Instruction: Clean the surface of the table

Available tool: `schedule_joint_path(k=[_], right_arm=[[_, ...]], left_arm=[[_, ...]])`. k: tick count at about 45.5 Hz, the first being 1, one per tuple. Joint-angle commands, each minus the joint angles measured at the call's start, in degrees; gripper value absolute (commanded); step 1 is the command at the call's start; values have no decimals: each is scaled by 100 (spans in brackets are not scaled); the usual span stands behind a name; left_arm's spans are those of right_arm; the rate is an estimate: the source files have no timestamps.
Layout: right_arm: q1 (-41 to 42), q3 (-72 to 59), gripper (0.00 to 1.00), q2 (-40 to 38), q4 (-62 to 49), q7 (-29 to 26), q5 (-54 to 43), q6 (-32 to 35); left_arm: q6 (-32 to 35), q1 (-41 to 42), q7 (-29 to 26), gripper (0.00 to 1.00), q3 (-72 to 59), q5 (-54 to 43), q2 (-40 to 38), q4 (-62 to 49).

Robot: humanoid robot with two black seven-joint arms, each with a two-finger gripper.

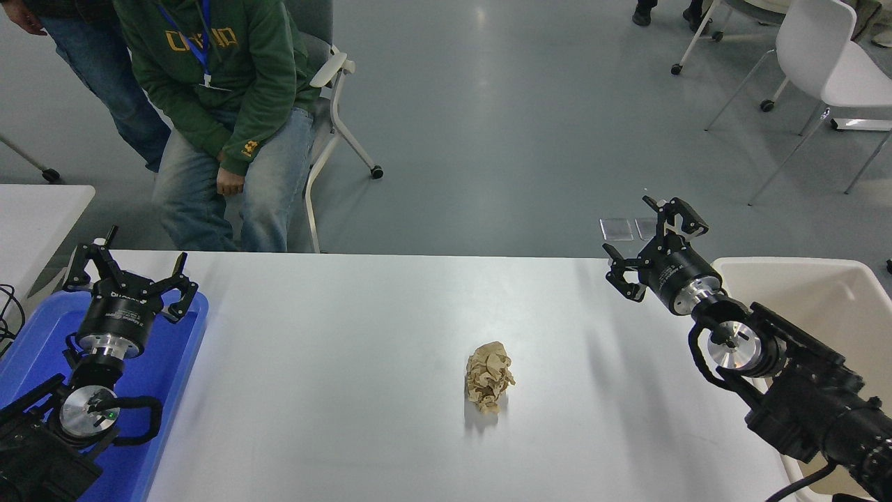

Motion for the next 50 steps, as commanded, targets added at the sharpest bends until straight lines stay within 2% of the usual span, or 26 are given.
schedule_joint_path(k=[1,31,44,50], right_arm=[[-14,-9,99,-8,-15,1,-112,-18],[-40,-334,99,-631,205,-34,-94,35],[-58,-642,99,-1606,1364,-34,-155,237],[4,-756,99,-2011,1980,-34,-901,210]], left_arm=[[0,4,0,100,0,0,0,-1],[0,-4,0,100,0,0,0,-1],[0,-4,0,100,0,0,0,-1],[0,-4,0,100,0,0,0,-1]])
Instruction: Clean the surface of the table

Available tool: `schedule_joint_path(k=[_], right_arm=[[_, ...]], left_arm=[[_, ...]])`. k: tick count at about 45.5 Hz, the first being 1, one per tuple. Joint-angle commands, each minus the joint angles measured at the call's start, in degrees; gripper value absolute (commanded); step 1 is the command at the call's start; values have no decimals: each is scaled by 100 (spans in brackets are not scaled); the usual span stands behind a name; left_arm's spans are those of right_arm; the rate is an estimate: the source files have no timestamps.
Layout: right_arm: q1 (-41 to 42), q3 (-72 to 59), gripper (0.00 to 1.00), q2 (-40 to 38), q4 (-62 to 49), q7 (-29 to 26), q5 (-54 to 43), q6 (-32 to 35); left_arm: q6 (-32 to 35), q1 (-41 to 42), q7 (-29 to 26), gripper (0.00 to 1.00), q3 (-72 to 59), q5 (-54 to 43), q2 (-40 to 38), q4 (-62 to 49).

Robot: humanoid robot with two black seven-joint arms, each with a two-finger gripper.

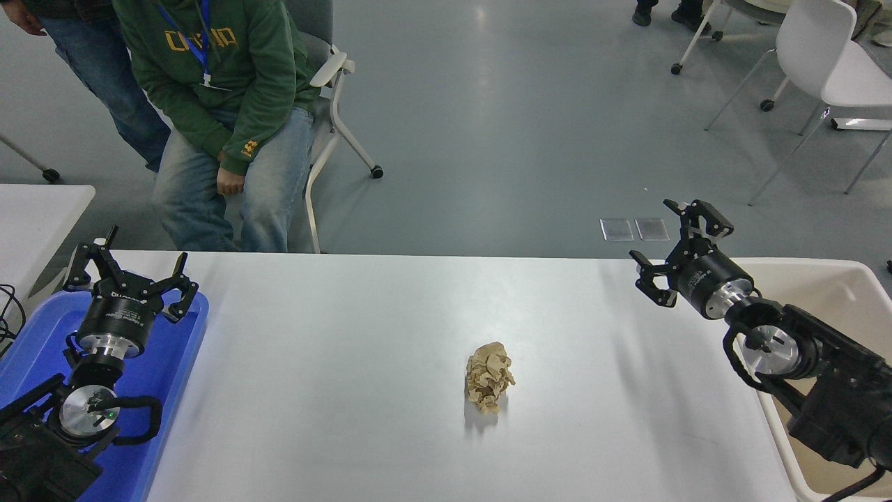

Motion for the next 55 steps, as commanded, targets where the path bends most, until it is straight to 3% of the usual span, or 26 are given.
schedule_joint_path(k=[1,10,21,33,55], right_arm=[[56,-219,99,-794,1048,-8,-885,33],[73,-210,99,-1233,1690,-8,-2871,6],[267,-228,99,-1726,2621,-8,-4506,41],[477,-552,99,-1717,3493,-280,-6880,147],[1031,-1809,99,-505,3107,-1827,-7233,147]], left_arm=[[0,1,0,100,0,0,0,0],[0,1,0,100,0,0,0,0],[0,1,0,100,0,0,0,0],[0,1,0,100,0,0,0,0],[0,1,0,100,0,0,0,0]])
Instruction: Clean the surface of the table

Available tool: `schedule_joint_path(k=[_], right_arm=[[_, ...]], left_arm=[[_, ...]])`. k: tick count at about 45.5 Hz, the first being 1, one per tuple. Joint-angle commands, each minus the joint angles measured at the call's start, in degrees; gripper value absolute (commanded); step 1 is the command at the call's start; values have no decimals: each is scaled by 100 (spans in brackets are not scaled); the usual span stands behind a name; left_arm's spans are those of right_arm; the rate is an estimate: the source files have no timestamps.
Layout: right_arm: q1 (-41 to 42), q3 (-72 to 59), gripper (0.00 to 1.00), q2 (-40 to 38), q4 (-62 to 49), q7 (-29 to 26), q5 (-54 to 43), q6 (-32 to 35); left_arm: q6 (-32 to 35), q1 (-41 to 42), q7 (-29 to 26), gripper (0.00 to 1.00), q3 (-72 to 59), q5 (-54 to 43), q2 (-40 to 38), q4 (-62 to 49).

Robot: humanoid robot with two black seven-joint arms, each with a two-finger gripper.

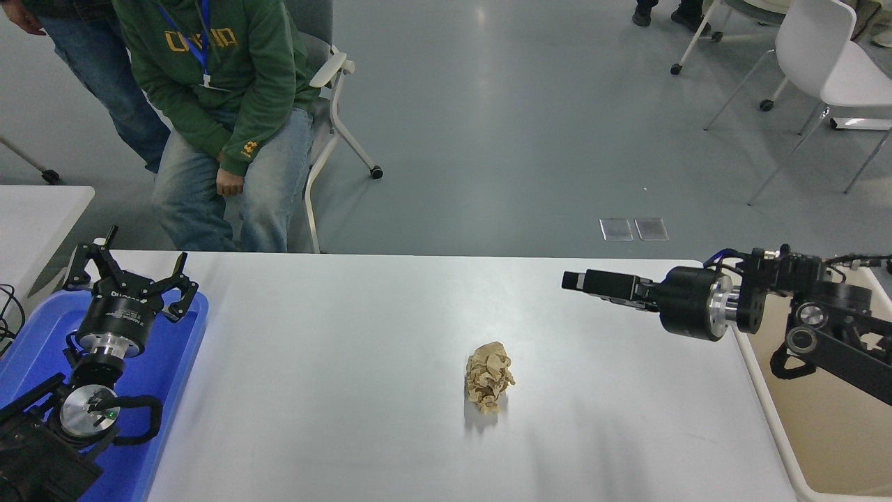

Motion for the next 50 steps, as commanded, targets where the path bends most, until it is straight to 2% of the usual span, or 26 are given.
schedule_joint_path(k=[1,8,21,30,40,50], right_arm=[[151,-452,98,574,-242,-784,-237,9],[151,-777,98,891,-620,-1206,-175,9],[-139,-918,99,1348,-814,-1488,18,9],[-192,-910,99,1576,-866,-1505,44,9],[-192,-892,99,1919,-945,-1549,528,9],[-183,-804,98,2560,-1709,-1549,528,-17]], left_arm=[[0,0,0,100,0,0,0,0],[0,0,0,100,0,0,0,0],[0,0,0,100,0,0,0,0],[0,0,0,100,0,0,0,0],[0,0,0,100,0,0,0,0],[0,0,0,100,0,0,0,0]])
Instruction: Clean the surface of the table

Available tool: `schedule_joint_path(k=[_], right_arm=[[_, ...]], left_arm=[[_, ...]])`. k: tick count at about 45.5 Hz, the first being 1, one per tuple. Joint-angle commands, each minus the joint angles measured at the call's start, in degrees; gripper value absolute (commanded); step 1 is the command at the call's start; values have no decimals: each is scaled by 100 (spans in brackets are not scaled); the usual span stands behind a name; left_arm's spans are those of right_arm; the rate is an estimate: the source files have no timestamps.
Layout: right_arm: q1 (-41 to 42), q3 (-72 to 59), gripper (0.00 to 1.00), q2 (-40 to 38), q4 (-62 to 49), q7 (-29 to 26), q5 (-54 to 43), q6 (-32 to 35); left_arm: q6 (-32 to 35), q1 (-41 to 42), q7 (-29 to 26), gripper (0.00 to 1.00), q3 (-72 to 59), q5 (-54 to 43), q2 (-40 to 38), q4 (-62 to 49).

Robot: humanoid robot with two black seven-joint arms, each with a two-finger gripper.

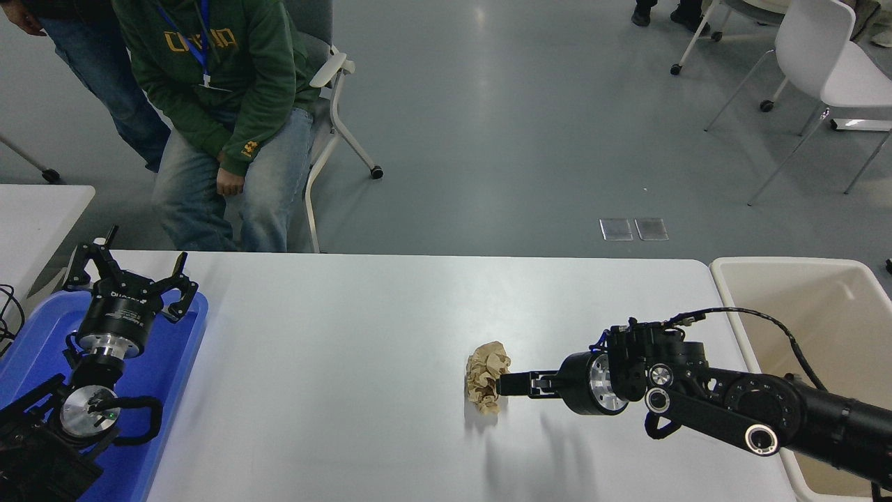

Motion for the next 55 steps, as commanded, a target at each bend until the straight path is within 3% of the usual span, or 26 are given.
schedule_joint_path(k=[1,37,55], right_arm=[[-1,68,98,671,-689,-33,121,-26],[165,218,98,1761,-1884,-24,121,-88],[456,156,98,1770,-2298,-15,139,-96]], left_arm=[[0,0,0,100,0,0,0,0],[0,0,0,100,0,0,0,0],[0,0,0,100,0,0,0,0]])
